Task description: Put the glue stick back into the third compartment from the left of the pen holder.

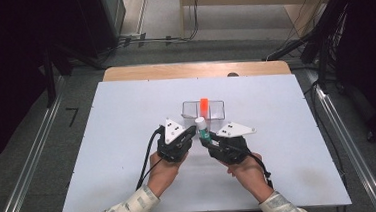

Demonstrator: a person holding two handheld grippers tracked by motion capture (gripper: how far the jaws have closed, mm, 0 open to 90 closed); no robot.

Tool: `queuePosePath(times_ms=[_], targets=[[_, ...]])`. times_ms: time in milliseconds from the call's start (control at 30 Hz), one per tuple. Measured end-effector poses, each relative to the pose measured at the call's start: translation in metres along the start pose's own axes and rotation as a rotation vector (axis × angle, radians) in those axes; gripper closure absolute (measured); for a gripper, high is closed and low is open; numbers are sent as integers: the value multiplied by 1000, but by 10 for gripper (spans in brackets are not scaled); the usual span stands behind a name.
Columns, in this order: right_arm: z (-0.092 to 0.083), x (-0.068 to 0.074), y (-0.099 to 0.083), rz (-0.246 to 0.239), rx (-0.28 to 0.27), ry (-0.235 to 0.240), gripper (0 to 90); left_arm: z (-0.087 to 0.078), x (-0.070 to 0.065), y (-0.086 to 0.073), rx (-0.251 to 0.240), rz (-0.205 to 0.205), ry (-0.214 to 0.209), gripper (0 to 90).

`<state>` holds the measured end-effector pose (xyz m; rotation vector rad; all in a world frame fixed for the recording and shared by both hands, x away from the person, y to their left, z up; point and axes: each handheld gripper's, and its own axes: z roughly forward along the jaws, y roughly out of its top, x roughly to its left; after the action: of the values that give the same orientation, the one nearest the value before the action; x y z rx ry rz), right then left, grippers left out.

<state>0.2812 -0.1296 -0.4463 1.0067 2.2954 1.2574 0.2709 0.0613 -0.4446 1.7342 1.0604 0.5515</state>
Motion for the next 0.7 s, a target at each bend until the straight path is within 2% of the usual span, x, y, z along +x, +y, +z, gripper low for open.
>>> queuePosePath(times_ms=[167, 200, 300, 533, 633, 700], targets=[[-2, -8, 2, 13, -25, -23, 641, -3, 7, -4, 3, -30, 15, 896], [-2, -9, 2, 15, -29, -30, 640, -3, 8, -4, 6, -39, 14, 863], [-2, -13, 4, 23, -37, -39, 640, -5, 12, -6, 10, -50, 22, 853], [1, -19, 6, 31, -47, -52, 640, -4, 16, -10, 27, -56, 23, 619], [2, -22, 6, 37, -51, -59, 640, -6, 17, -12, 41, -39, 21, 554], [3, -24, 7, 38, -52, -63, 641, -7, 19, -15, 56, -27, 30, 475]])
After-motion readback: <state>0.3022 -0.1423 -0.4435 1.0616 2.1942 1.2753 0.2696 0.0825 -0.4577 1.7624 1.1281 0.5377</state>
